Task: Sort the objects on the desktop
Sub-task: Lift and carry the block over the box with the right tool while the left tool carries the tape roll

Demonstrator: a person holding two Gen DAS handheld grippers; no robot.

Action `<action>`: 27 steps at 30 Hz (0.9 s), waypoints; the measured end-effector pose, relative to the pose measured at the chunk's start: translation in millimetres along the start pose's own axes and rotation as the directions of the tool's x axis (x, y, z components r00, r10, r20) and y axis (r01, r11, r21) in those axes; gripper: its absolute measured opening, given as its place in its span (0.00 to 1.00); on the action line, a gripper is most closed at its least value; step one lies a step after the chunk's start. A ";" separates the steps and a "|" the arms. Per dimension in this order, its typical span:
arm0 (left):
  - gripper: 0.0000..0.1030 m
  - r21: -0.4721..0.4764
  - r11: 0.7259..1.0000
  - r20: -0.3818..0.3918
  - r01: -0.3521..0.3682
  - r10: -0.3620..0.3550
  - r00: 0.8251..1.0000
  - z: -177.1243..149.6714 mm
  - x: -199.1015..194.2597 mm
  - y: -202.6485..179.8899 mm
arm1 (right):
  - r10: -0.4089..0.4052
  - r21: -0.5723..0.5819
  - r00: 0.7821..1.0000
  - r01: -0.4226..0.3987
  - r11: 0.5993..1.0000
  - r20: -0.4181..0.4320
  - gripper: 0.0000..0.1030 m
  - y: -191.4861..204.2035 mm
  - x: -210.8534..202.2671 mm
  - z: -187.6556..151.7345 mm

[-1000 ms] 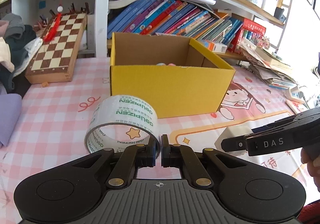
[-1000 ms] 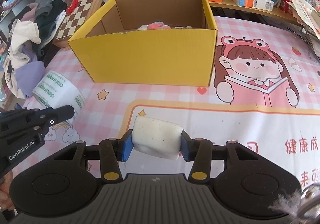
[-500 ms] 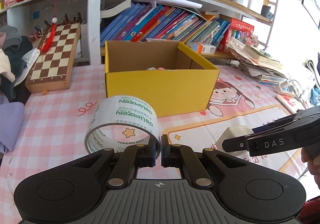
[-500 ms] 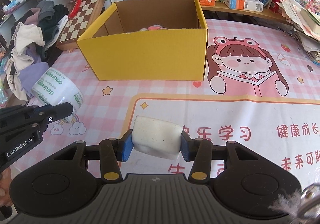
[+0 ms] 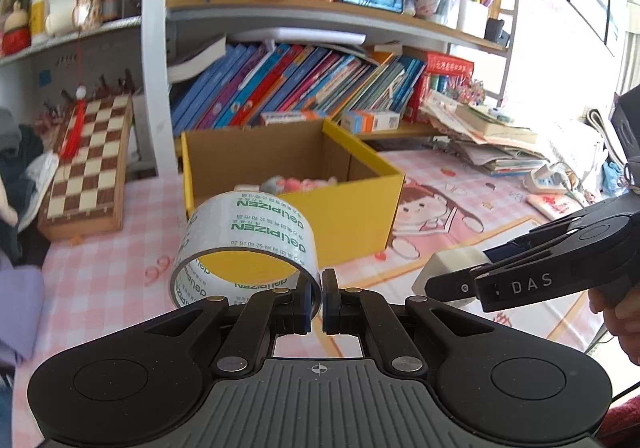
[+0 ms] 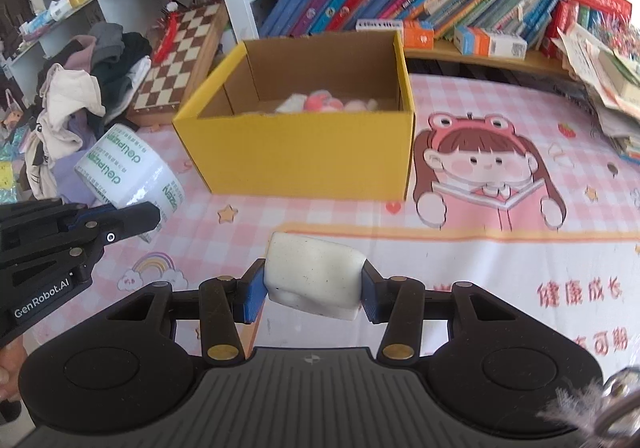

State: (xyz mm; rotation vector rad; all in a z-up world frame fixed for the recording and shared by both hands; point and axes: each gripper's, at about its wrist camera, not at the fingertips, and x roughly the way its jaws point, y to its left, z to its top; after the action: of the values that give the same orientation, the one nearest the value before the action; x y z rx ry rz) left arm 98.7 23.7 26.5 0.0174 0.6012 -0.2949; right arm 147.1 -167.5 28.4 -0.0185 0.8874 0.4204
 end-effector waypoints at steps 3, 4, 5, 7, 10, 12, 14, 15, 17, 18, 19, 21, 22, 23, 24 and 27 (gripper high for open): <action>0.03 0.026 1.000 0.025 -0.001 0.001 1.000 12.6 -0.6 -0.6 | 0.004 -0.029 1.000 -0.004 1.000 0.019 0.43 -0.3 -4.7 12.4; 0.03 0.033 0.999 0.031 -0.003 0.002 1.000 16.3 -0.4 -0.4 | 0.007 -0.036 1.000 -0.006 0.999 0.025 0.43 -0.6 -6.0 16.9; 0.03 0.040 0.999 0.038 -0.005 0.004 0.999 19.8 -0.1 -0.3 | 0.010 -0.041 0.999 -0.009 0.999 0.030 0.43 -1.3 -7.0 21.4; 0.03 0.052 0.999 0.049 -0.009 0.006 0.999 26.5 1.0 -0.3 | 0.016 -0.054 0.999 -0.014 0.998 0.041 0.43 -2.1 -8.8 30.3; 0.03 0.072 0.997 0.062 -0.016 0.011 0.998 35.6 3.4 -0.7 | 0.025 -0.081 0.998 -0.021 0.996 0.053 0.43 -2.8 -10.3 43.5; 0.03 0.079 0.997 0.068 -0.020 0.014 0.998 41.2 6.2 -0.6 | 0.032 -0.098 0.998 -0.026 0.995 0.061 0.43 -3.4 -11.0 52.2; 0.03 0.081 0.996 0.072 -0.024 0.018 0.997 46.5 10.4 -0.1 | 0.040 -0.112 0.997 -0.032 0.993 0.070 0.43 -4.8 -11.2 61.2; 0.03 0.080 0.996 0.073 -0.025 0.019 0.997 48.9 12.7 0.3 | 0.043 -0.119 0.996 -0.034 0.992 0.074 0.43 -5.5 -11.2 65.8; 0.03 0.080 0.996 0.073 -0.027 0.022 0.997 53.4 18.2 0.7 | 0.048 -0.132 0.995 -0.037 0.991 0.082 0.43 -7.3 -10.0 75.5; 0.03 0.081 0.996 0.072 -0.028 0.022 0.997 55.8 21.4 0.7 | 0.050 -0.137 0.995 -0.038 0.990 0.085 0.43 -8.4 -8.5 79.9; 0.03 0.082 0.996 0.071 -0.029 0.023 0.997 58.2 24.5 0.7 | 0.051 -0.142 0.995 -0.038 0.989 0.088 0.43 -9.5 -6.9 84.6; 0.03 0.085 0.996 0.070 -0.034 0.028 0.997 62.2 30.7 0.1 | 0.052 -0.154 0.994 -0.037 0.987 0.092 0.43 -11.6 -3.0 93.6; 0.03 0.086 0.996 0.070 -0.036 0.030 0.997 64.1 33.7 -0.2 | 0.053 -0.161 0.994 -0.038 0.986 0.093 0.43 -12.8 -0.7 97.9; 0.03 0.087 0.995 0.069 -0.039 0.033 0.997 65.9 36.8 -0.5 | 0.056 -0.167 0.994 -0.040 0.985 0.093 0.43 -14.1 1.7 101.5; 0.03 0.089 0.995 0.069 -0.041 0.035 0.997 67.8 39.8 -0.8 | 0.058 -0.172 0.994 -0.041 0.984 0.091 0.43 -15.5 4.2 104.8; 0.03 0.086 0.995 0.063 -0.052 0.046 0.997 73.1 50.3 0.0 | 0.064 -0.186 0.994 -0.047 0.981 0.087 0.43 -19.5 12.1 113.6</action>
State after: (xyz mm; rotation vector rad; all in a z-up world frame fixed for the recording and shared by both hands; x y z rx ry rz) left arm 178.6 2.7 58.7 0.1075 0.5262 -0.2732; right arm 245.9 -159.9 88.5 -0.1430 0.7572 0.5507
